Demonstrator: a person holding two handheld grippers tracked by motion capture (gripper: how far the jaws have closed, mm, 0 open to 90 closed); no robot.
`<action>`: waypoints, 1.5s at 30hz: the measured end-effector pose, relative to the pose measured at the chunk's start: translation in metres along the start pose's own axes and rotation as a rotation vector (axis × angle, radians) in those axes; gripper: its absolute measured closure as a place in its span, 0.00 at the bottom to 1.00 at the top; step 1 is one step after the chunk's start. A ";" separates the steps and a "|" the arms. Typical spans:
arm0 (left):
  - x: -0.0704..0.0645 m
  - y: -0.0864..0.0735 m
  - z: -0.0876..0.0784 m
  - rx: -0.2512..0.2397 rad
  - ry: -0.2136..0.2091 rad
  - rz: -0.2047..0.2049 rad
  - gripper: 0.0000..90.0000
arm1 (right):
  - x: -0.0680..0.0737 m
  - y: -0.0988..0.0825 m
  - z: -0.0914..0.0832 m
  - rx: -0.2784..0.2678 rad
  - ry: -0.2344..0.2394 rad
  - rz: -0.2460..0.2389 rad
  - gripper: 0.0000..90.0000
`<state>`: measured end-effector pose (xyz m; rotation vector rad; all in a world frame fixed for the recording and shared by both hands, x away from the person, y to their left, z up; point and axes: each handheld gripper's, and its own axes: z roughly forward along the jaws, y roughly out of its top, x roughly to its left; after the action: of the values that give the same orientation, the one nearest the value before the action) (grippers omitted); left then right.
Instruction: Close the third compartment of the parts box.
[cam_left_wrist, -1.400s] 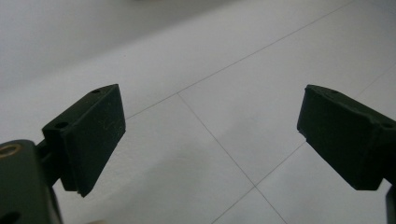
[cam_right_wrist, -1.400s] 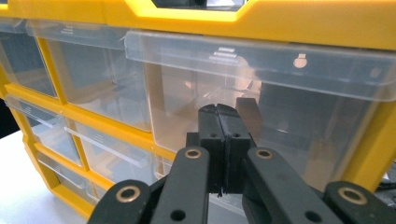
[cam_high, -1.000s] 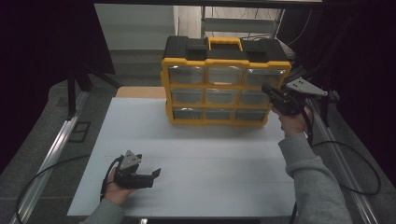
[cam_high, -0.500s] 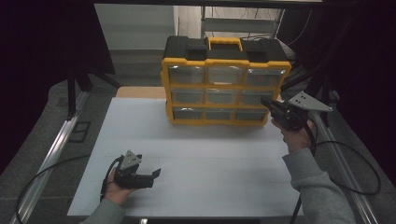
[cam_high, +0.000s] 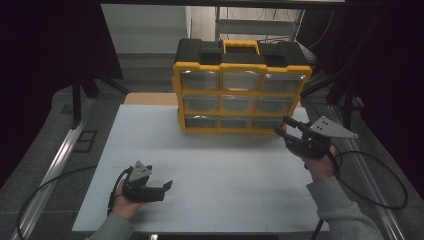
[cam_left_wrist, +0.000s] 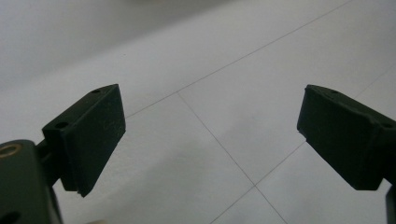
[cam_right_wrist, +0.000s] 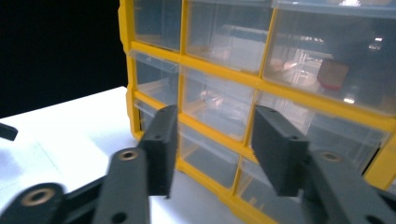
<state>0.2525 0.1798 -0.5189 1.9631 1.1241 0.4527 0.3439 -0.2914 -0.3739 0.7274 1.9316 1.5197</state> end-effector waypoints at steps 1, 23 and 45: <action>0.000 0.000 0.000 0.000 0.000 0.000 0.09 | 0.002 -0.002 -0.001 0.003 0.005 0.005 0.51; 0.000 0.000 0.000 -0.002 0.003 0.002 0.09 | 0.030 -0.066 -0.013 0.140 0.087 0.040 0.37; -0.001 0.000 -0.001 -0.003 0.008 0.004 0.09 | 0.033 -0.109 -0.026 0.221 0.076 0.058 0.36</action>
<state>0.2519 0.1796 -0.5184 1.9630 1.1239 0.4640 0.2950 -0.3069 -0.4785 0.8374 2.1766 1.3991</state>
